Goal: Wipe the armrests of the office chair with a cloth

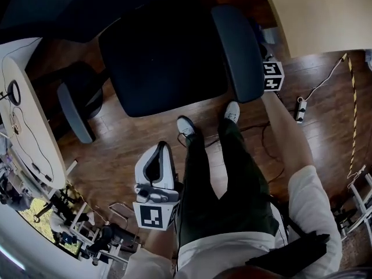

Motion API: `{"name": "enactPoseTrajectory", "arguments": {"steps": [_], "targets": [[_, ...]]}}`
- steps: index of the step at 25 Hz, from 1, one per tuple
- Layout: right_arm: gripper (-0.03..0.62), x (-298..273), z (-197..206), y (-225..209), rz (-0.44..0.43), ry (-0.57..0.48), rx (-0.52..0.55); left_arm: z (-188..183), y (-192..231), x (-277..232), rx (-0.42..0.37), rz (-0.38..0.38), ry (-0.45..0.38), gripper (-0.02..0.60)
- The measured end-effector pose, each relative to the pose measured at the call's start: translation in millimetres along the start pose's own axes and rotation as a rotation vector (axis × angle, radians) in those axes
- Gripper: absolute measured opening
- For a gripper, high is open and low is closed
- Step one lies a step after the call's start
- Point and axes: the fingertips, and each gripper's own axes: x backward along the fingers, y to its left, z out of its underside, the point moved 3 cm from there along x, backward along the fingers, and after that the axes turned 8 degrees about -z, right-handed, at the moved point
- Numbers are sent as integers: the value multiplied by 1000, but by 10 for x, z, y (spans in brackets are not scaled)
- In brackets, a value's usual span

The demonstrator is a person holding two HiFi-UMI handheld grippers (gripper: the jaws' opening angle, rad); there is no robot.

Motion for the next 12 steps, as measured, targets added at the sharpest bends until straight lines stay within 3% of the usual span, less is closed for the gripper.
{"name": "enactPoseTrajectory", "arguments": {"steps": [5, 8, 12], "targets": [[71, 12, 431, -73, 24, 41, -137, 199, 269, 309, -1, -63, 16, 0], [71, 215, 592, -21, 40, 43, -224, 121, 427, 422, 30, -98, -54, 0], [71, 1111, 400, 470, 38, -2, -316, -77, 597, 848, 7, -82, -67, 0]]}}
